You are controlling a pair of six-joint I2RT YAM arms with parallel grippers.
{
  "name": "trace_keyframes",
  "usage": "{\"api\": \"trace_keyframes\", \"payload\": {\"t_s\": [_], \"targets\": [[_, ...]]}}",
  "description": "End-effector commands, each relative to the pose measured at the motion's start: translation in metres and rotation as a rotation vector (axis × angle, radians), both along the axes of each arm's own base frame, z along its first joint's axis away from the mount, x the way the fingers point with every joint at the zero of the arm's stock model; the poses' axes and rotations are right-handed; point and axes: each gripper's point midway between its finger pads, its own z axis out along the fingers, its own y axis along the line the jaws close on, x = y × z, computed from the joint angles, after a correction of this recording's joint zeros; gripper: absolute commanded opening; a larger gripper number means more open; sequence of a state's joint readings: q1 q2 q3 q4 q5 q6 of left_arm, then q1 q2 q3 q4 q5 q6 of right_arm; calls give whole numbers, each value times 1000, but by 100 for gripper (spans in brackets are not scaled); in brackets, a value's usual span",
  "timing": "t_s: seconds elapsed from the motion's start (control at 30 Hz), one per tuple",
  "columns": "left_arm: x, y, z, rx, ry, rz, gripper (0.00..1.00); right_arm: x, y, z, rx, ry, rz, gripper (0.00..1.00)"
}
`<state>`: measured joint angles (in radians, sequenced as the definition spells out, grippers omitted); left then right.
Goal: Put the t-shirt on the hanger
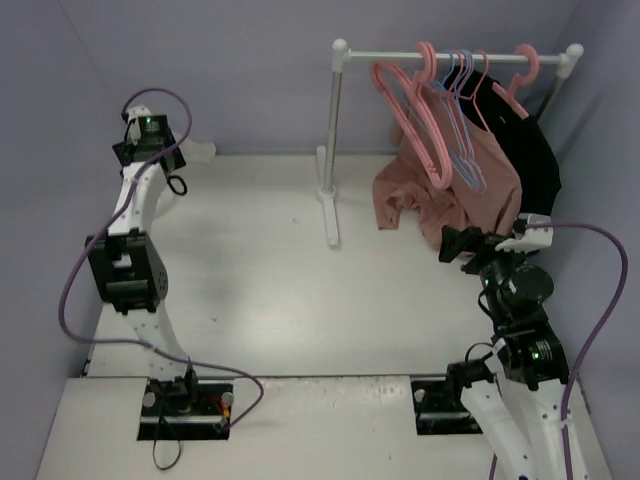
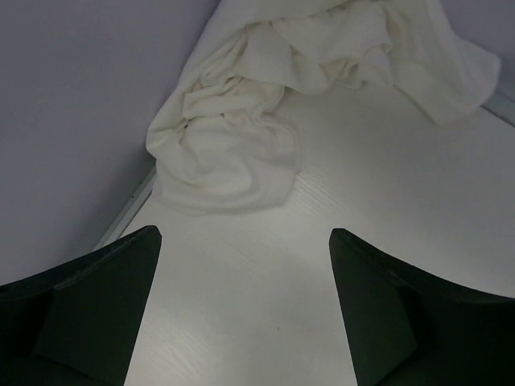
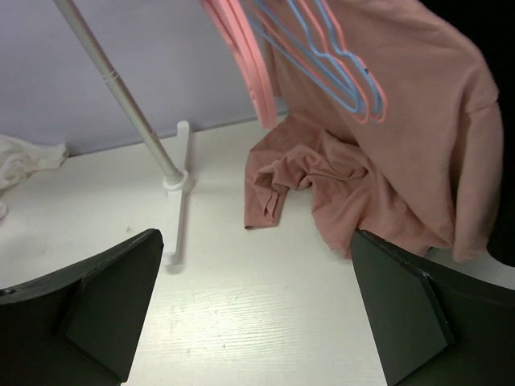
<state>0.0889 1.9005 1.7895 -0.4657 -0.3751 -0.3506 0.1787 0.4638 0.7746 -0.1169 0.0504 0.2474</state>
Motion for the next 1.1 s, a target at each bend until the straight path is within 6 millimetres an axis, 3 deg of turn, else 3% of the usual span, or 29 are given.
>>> {"api": "trace_keyframes", "payload": {"t_s": [0.0,0.1,0.27,0.43,0.53,0.67,0.77,0.8,0.9,0.93,1.0,1.07], "targets": [[36,22,-37,42,79,53,82,7,20,9,25,-41,94,100],[47,36,-93,-7,168,88,82,11,26,-1,27,-8,121,100],[65,46,-125,-36,181,95,82,12,36,-13,30,24,176,100],[72,60,-140,-6,196,126,78,10,42,-17,42,37,206,100],[76,63,-156,-6,220,114,58,9,44,-17,49,39,216,100],[64,55,-180,-46,284,92,18,6,45,-12,63,26,223,100],[61,46,-169,-67,281,52,0,9,44,-11,60,30,217,100],[60,43,-166,-62,285,34,0,10,44,-11,58,34,217,100],[71,10,-80,60,201,-101,0,16,46,-1,42,31,224,100],[71,10,-50,73,145,-96,0,16,46,-1,40,30,224,100],[57,-37,70,198,-18,-215,0,23,47,11,34,24,227,100],[28,-79,152,256,-152,-281,0,27,50,22,38,9,237,100]]}}
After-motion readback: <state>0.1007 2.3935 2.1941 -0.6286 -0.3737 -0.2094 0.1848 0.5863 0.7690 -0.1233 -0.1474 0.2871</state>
